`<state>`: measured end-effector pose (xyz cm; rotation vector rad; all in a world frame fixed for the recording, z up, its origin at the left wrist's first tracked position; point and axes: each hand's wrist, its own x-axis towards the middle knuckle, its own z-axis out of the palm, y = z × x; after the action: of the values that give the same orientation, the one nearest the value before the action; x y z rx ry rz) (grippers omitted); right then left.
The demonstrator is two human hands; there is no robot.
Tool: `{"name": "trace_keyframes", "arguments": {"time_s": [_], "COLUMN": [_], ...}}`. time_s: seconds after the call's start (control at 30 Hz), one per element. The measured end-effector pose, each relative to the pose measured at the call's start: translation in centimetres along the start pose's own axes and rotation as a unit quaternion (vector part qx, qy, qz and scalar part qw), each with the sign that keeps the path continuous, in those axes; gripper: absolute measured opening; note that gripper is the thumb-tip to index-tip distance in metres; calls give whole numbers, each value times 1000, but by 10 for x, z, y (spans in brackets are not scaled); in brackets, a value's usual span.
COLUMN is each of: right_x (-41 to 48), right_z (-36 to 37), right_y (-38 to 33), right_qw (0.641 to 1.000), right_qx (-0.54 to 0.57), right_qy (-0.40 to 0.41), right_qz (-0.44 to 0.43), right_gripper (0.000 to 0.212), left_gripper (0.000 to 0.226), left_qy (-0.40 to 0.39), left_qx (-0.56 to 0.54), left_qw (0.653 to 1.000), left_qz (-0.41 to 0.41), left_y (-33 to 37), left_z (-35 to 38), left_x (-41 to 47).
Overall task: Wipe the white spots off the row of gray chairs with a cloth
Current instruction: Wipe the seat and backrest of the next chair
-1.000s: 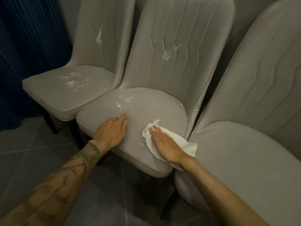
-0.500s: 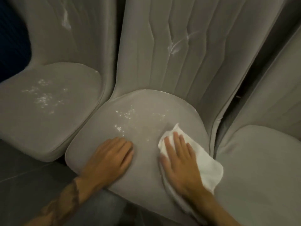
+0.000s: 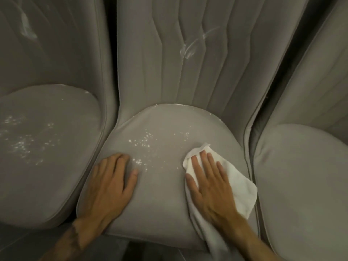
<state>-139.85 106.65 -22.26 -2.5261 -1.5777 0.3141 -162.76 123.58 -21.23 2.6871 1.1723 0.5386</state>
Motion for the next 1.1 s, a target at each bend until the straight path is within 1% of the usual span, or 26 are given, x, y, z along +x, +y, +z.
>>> {"name": "trace_keyframes", "arguments": {"time_s": [0.03,0.07,0.13,0.17,0.2,0.23,0.27,0.33,0.37,0.4,0.47,0.53,0.57,0.6,0.67,0.7,0.73,0.8,0.83,0.9,0.93,0.97,1.03,1.1], "right_x": [-3,-6,-10,-13,-15,-16,-16,-18,-21,-24,-36,-56,-66,-73,-72,-64,-56,-39,-35,-35,-39,-43,-46,-41], "right_z": [-4,-11,-22,-23,-19,-12,1,28,35,31,20,6,0,-3,3,9,17,30,34,28,23,16,-4,-13], "right_y": [13,30,54,52,35,7,-23,-73,-85,-85,-54,-13,1,7,-5,-22,-42,-78,-86,-72,-52,-27,18,34], "right_qw": [1000,999,992,985,976,972,976,988,994,997,997,990,985,979,970,970,974,987,992,997,997,996,987,975], "right_qx": [-15,-29,-11,-4,-20,-36,-35,1,11,16,-5,-29,-19,-2,4,-7,-14,3,12,14,4,-8,-19,-8], "right_qy": [11,21,48,54,66,79,88,101,82,64,55,60,62,67,88,93,95,96,85,60,59,64,71,76], "right_qz": [0,21,118,167,206,216,196,116,70,47,57,121,160,193,227,225,205,131,92,44,42,59,144,209], "right_gripper": [76,76,77,79,80,80,79,77,76,75,74,74,74,75,76,77,78,82,83,81,79,77,72,71], "left_gripper": [44,43,42,41,41,42,43,44,43,43,43,42,41,40,39,38,37,37,37,38,38,40,45,42], "left_qy": [5,9,16,22,27,27,25,33,44,53,69,85,93,101,106,105,105,113,112,111,112,112,95,102], "left_qx": [-7,-12,-14,-15,-16,-18,-22,-37,-40,-40,-44,-68,-78,-80,-86,-90,-92,-96,-100,-99,-93,-89,-81,-70], "left_qw": [1000,1000,1000,1000,1000,999,999,999,998,998,997,994,993,992,991,990,990,989,989,989,989,990,992,992], "left_qz": [-1,-1,1,1,0,-2,-5,-8,-8,-6,0,-1,-2,-1,-5,-7,-10,-8,-6,-10,-9,-6,-2,0], "left_y": [0,0,0,1,1,1,0,-2,-3,-5,-6,-6,-7,-8,-9,-10,-11,-9,-8,-8,-9,-10,-9,-8], "left_z": [1,3,5,5,5,6,8,11,12,13,16,16,17,19,21,23,24,21,20,18,17,16,15,14], "left_x": [-1,-3,-5,-5,-5,-5,-6,-7,-7,-8,-9,-10,-11,-11,-11,-10,-10,-11,-10,-10,-11,-11,-10,-11]}}
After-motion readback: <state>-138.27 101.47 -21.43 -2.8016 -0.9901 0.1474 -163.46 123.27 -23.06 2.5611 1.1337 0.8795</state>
